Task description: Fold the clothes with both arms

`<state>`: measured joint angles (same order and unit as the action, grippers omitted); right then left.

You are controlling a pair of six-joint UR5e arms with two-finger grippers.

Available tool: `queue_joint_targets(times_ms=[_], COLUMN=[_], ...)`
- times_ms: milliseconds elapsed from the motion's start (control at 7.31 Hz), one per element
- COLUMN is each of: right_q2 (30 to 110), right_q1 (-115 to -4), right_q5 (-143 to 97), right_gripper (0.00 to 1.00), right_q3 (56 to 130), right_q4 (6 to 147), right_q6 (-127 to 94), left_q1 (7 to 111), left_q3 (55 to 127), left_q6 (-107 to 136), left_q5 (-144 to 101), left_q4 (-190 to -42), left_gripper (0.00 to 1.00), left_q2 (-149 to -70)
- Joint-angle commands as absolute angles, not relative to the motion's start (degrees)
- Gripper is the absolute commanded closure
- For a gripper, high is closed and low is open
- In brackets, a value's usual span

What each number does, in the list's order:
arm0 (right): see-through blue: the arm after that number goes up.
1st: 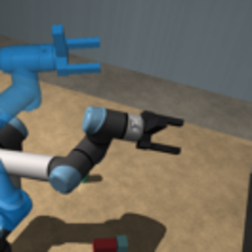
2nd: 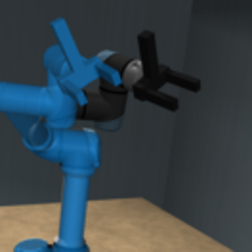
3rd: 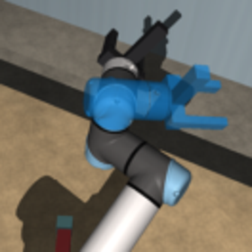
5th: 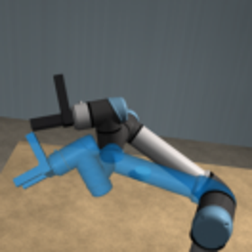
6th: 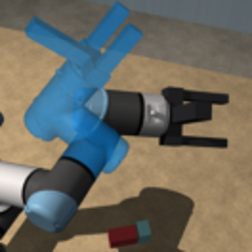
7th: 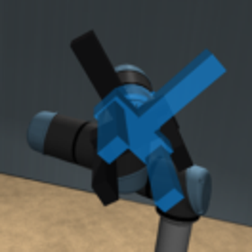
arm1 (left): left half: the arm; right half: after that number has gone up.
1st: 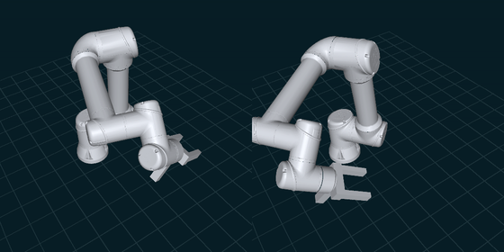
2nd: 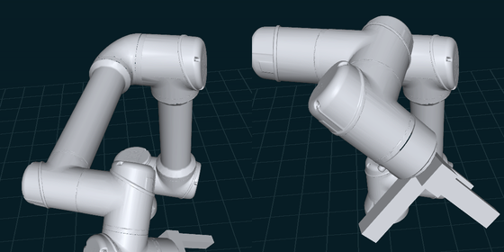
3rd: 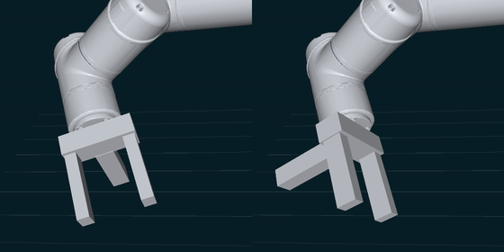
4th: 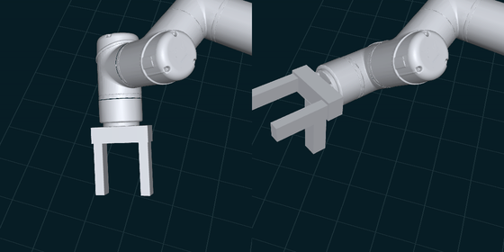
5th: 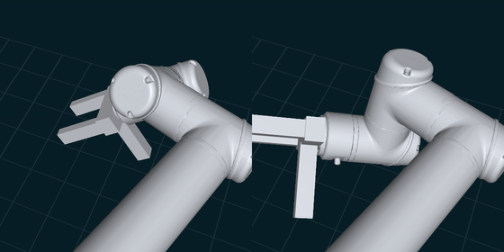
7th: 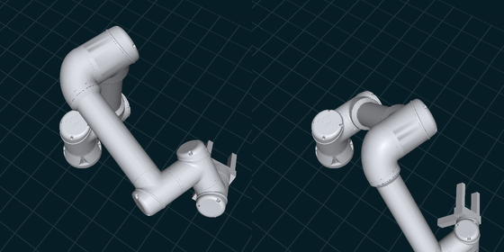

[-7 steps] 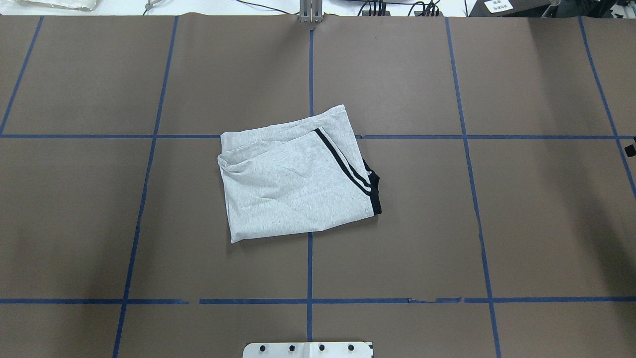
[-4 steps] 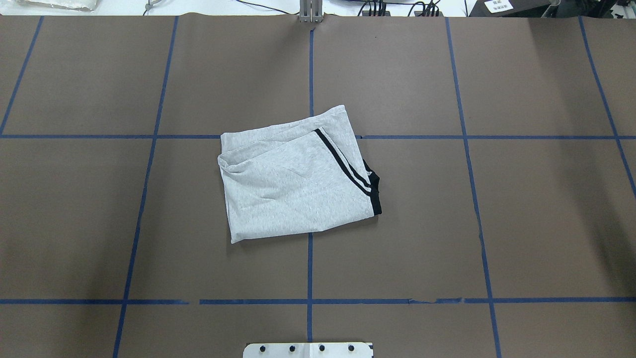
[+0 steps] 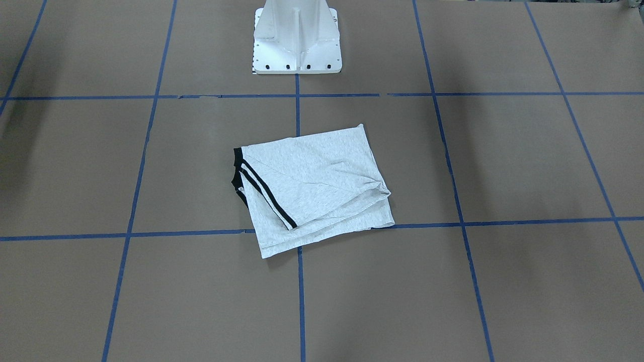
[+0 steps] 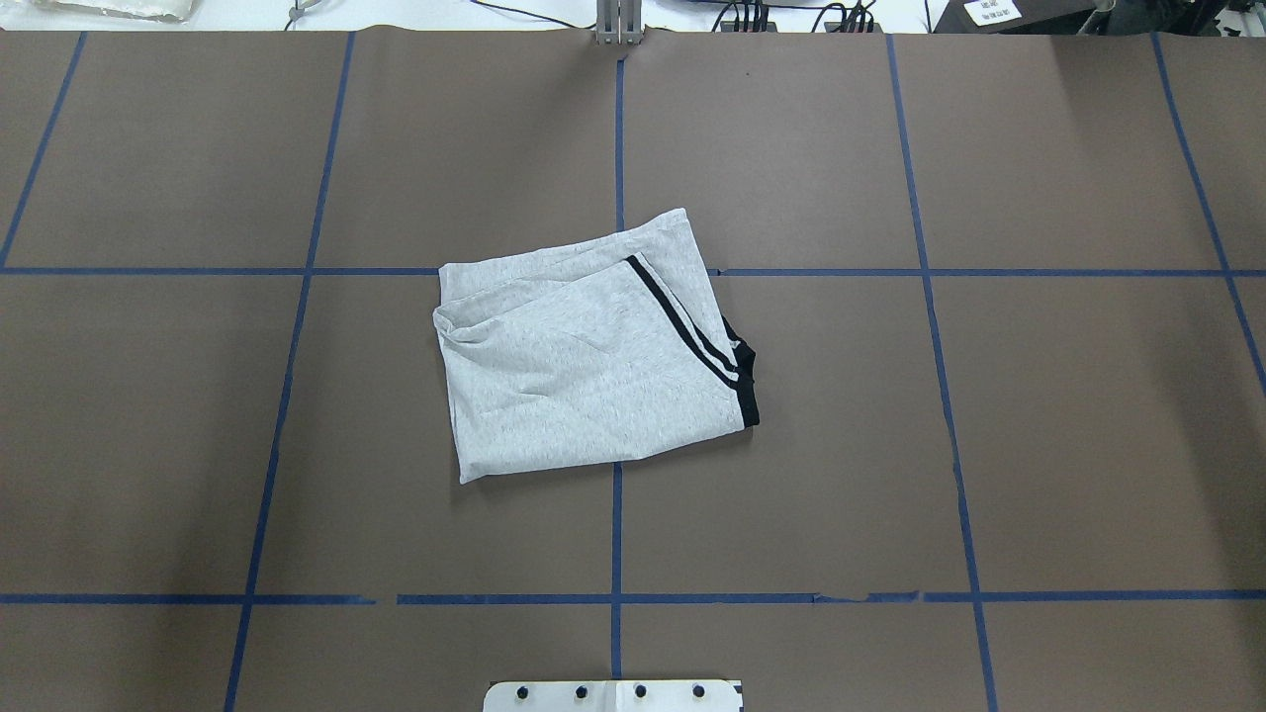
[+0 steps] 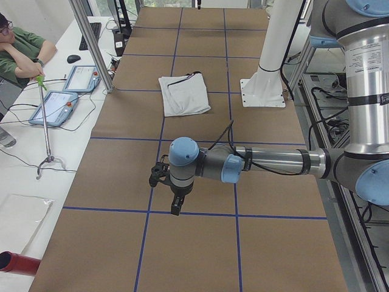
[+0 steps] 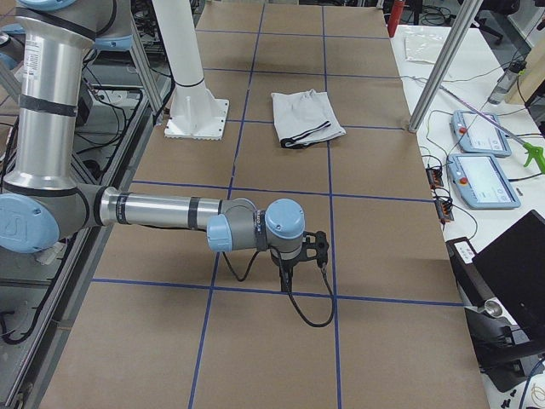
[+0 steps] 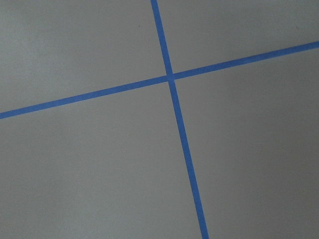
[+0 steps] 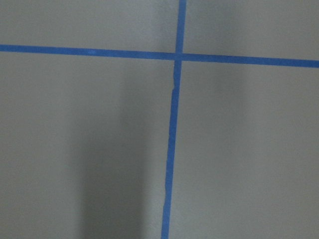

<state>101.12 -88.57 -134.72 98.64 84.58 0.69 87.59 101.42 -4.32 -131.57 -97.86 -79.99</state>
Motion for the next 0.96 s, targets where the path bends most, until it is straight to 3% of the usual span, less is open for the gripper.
queue_joint_targets(times_ms=[0,821], right_q2=[99.2,98.5], right_q1=[-91.7,-92.8], right_q5=[-132.8,-134.8], right_gripper=[0.0,0.0], right_q3=[99.5,101.0], right_q4=[91.6,93.1], right_q6=[7.6,6.2], left_q1=[87.6,87.6], left_q3=[101.5,101.6], left_q6=[-4.5,-3.4], left_q5=[-131.6,-131.7], left_q4=[-97.6,-97.6], left_gripper=[0.0,0.0], left_q2=[-80.0,-80.2])
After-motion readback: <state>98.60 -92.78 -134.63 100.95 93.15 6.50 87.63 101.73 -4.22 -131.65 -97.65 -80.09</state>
